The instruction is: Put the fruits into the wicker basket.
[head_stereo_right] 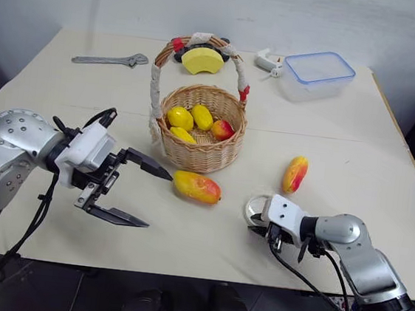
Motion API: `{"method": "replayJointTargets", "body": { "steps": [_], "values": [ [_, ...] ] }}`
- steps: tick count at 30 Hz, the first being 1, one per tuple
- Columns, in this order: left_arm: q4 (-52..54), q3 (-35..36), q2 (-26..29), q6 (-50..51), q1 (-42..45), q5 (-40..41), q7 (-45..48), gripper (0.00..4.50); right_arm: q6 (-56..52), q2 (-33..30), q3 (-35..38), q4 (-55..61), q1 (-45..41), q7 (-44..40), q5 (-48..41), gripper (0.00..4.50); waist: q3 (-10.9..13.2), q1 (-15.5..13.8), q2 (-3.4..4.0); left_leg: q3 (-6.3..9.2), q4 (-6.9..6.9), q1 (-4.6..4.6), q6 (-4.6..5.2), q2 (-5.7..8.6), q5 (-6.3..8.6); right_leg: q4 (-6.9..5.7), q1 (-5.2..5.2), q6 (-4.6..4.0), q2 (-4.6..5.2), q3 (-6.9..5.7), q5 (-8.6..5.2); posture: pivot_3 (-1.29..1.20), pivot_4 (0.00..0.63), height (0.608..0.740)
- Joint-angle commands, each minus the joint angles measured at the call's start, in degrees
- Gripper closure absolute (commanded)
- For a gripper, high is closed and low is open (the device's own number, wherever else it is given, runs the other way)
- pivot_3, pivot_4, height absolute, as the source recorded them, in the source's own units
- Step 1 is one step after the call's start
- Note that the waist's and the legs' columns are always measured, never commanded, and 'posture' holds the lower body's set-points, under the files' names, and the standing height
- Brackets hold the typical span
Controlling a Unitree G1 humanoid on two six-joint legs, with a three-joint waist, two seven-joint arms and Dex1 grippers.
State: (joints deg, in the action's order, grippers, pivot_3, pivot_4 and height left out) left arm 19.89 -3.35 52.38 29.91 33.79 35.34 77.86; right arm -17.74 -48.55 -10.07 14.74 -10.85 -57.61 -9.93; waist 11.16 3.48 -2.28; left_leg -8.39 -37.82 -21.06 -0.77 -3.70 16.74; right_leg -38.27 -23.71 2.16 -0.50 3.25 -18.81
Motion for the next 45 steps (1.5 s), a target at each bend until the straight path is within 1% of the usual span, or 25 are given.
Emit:
{"method": "replayJointTargets", "body": {
  "steps": [1, 5, 7, 10, 12, 14, 17, 19, 22, 25, 29, 31, 33, 35, 36, 38, 41, 43, 45],
  "values": [
    [0.4, 0.21, -0.41, -0.21, 1.5, -0.11, -0.13, 0.0, -0.42, -0.57, 0.91, 1.14, 1.76, -1.12, -0.69, 4.44, -0.04, -0.01, -0.07, 0.0, 0.0, 0.01, 0.01, 0.0, -0.01, 0.0, 0.01, 0.0, 0.0, 0.0, 0.0, 0.0, 0.15, 0.74],
    [-0.43, -0.18, -1.2, -0.66, 1.81, -0.49, -0.05, 0.0, -5.12, -1.79, 6.72, 7.3, 5.48, -2.09, -6.87, 4.48, -0.05, -0.25, -0.08, 0.05, -0.03, 0.01, 0.03, 0.0, -0.03, -0.04, 0.03, 0.0, 0.0, -0.01, 0.01, 0.0, 0.15, 0.74],
    [-1.0, -0.51, -1.87, -1.0, 2.07, -0.77, -0.16, 0.0, -7.65, -3.35, 12.1, 9.62, 8.63, -2.15, -9.49, 4.48, -0.05, -0.36, -0.08, 0.07, -0.02, -0.02, 0.02, 0.0, -0.02, -0.06, 0.03, 0.01, 0.0, -0.01, 0.01, 0.0, 0.15, 0.74],
    [-1.66, -0.89, -3.14, -1.38, 2.37, -1.18, -0.39, 0.0, -9.34, -6.32, 21.0, 10.32, 15.65, -3.95, -12.07, 4.48, -0.04, -0.62, -0.07, 0.1, -0.03, -0.08, 0.09, 0.04, 0.04, 0.02, 0.04, 0.03, 0.03, -0.02, 0.02, 0.0, 0.15, 0.74],
    [-2.4, -1.3, -4.06, -1.99, 2.6, -1.78, -0.76, 0.0, -9.05, -7.91, 27.74, 9.22, 20.95, -6.26, -12.9, 4.48, -0.04, -0.65, -0.07, 0.09, -0.03, -0.09, 0.13, 0.04, 0.06, 0.12, 0.06, 0.08, 0.04, -0.02, 0.04, 0.0, 0.15, 0.74],
    [-3.17, -1.61, -5.07, -2.57, 3.0, -2.43, -1.03, 0.0, -8.11, -9.05, 34.47, 5.44, 25.06, -7.78, -12.41, 4.48, -0.04, -0.73, -0.07, 0.1, -0.01, -0.11, 0.16, 0.03, 0.09, 0.21, 0.09, 0.09, 0.02, -0.03, 0.04, 0.0, 0.15, 0.74],
    [-3.92, -1.68, -6.36, -2.93, 3.65, -2.83, -1.55, 0.0, -6.43, -9.16, 38.35, -1.36, 26.27, -7.09, -11.14, 4.48, -0.04, -0.27, -0.07, 0.04, -0.01, -0.08, 0.2, 0.03, 0.11, 0.28, 0.13, 0.17, 0.02, 0.0, 0.09, 0.0, 0.15, 0.74],
    [-4.33, -1.8, -6.95, -3.14, 3.89, -3.16, -1.63, 0.0, -5.04, -8.33, 38.64, -5.76, 25.05, -4.97, -9.81, 4.48, -0.04, -0.07, -0.08, 0.02, -0.02, -0.03, 0.22, 0.03, 0.12, 0.3, 0.18, 0.19, 0.02, 0.02, 0.1, 0.0, 0.15, 0.74],
    [-4.79, -1.9, -7.43, -3.63, 3.87, -3.67, -1.58, 0.0, -3.99, -7.33, 36.95, -10.65, 22.28, -1.8, -8.07, 4.48, -0.04, 0.03, -0.07, 0.02, -0.01, 0.0, 0.2, 0.02, 0.08, 0.27, 0.17, 0.18, 0.01, 0.03, 0.1, 0.0, 0.15, 0.74],
    [-6.3, -1.76, -8.07, -4.75, 3.96, -4.84, -2.04, 0.0, -5.09, -7.0, 35.79, -12.15, 21.41, -2.67, -9.0, 3.63, -0.04, -0.1, -0.04, 0.05, 0.0, 0.0, 0.15, 0.03, 0.01, 0.23, 0.15, 0.18, 0.01, 0.03, 0.1, 0.0, 0.15, 0.74],
    [-11.22, -2.62, -9.01, -9.13, 4.14, -9.5, -3.1, 0.0, -5.16, -6.57, 36.12, -11.55, 21.77, -4.31, -11.06, 2.24, -0.06, -0.2, -0.01, 0.08, 0.0, -0.01, 0.16, 0.04, -0.01, 0.25, 0.16, 0.18, 0.0, 0.03, 0.11, 0.0, 0.15, 0.74],
    [-13.03, -3.45, -9.28, -11.49, 4.21, -11.66, -2.82, 0.0, -4.78, -6.87, 38.17, -9.56, 22.43, -5.64, -12.73, 1.56, -0.06, -0.24, -0.01, 0.07, 0.0, -0.02, 0.17, 0.04, -0.01, 0.26, 0.16, 0.19, 0.0, 0.03, 0.11, 0.0, 0.15, 0.74],
    [-15.53, -4.99, -10.11, -14.5, 4.95, -15.44, -4.37, 0.0, -6.92, -7.63, 41.41, -4.4, 22.46, -8.03, -17.71, 0.84, -0.05, -0.26, 0.01, 0.07, 0.02, -0.03, 0.17, 0.04, 0.0, 0.26, 0.16, 0.21, 0.01, 0.03, 0.12, 0.0, 0.15, 0.74],
    [-18.04, -6.29, -10.75, -18.07, 5.55, -19.36, -5.82, 0.0, -9.89, -8.01, 43.77, 0.53, 22.55, -9.91, -22.83, 0.84, -0.06, -0.25, 0.11, 0.06, 0.03, -0.06, 0.18, 0.04, 0.01, 0.26, 0.14, 0.24, 0.01, 0.04, 0.14, 0.0, 0.15, 0.74],
    [-19.2, -7.24, -11.3, -19.7, 5.67, -21.21, -6.4, 0.0, -13.72, -8.13, 46.01, 4.51, 21.88, -10.15, -28.8, 0.84, -0.06, -0.22, 0.1, 0.06, 0.03, -0.04, 0.18, 0.04, 0.01, 0.26, 0.15, 0.26, 0.0, 0.05, 0.15, 0.0, 0.15, 0.74],
    [-20.19, -8.48, -12.32, -21.59, 5.5, -22.85, -6.35, 0.0, -19.66, -8.36, 49.42, 11.24, 20.36, -9.04, -38.85, 0.84, -0.06, -0.21, 0.1, 0.07, 0.08, -0.03, 0.17, 0.02, 0.01, 0.26, 0.14, 0.26, -0.01, 0.05, 0.15, 0.0, 0.15, 0.74],
    [-21.34, -10.1, -13.97, -24.24, 5.3, -25.21, -6.92, 0.0, -25.36, -8.94, 52.27, 17.95, 18.58, -5.8, -50.09, 0.84, -0.06, -0.36, 0.1, 0.13, 0.13, -0.05, 0.16, 0.02, 0.01, 0.26, 0.15, 0.25, -0.01, 0.02, 0.17, 0.0, 0.15, 0.74],
    [-22.07, -10.72, -14.8, -25.39, 5.27, -26.36, -7.2, 0.0, -27.47, -9.23, 53.14, 20.16, 17.77, -3.65, -54.73, 0.84, -0.06, -0.43, 0.1, 0.15, 0.15, -0.08, 0.22, 0.02, 0.06, 0.32, 0.15, 0.25, 0.01, 0.02, 0.17, 0.0, 0.15, 0.74],
    [-23.42, -11.76, -15.4, -28.07, 5.63, -28.77, -8.0, 0.0, -28.33, -9.39, 53.3, 21.84, 16.87, -1.16, -57.56, 0.84, -0.06, -0.46, 0.1, 0.14, 0.15, -0.12, 0.45, 0.03, 0.21, 0.38, 0.15, 0.26, 0.03, 0.02, 0.17, 0.0, 0.15, 0.74]
  ]
}}
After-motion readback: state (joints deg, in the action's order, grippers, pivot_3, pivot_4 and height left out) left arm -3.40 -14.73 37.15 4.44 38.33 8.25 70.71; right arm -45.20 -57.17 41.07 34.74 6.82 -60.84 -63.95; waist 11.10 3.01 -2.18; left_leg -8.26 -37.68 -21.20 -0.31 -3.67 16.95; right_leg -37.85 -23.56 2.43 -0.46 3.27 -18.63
